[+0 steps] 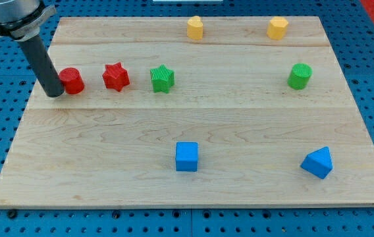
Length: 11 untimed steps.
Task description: Place your arm to the bottom of the green star
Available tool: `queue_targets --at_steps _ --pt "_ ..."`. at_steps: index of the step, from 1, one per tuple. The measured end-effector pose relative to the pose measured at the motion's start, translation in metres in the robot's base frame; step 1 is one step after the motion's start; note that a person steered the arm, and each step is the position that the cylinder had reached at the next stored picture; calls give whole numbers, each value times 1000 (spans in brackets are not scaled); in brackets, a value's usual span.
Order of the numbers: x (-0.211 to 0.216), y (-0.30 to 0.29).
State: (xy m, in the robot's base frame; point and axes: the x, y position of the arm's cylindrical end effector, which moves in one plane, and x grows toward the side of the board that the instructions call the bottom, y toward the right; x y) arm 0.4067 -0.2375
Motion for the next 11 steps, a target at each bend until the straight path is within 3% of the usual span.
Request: queue_targets --at_steps 2,3,4,9,11 --pt "5 20" --pt "49 42" --pt "56 78" --pt "30 127" --pt "29 191"
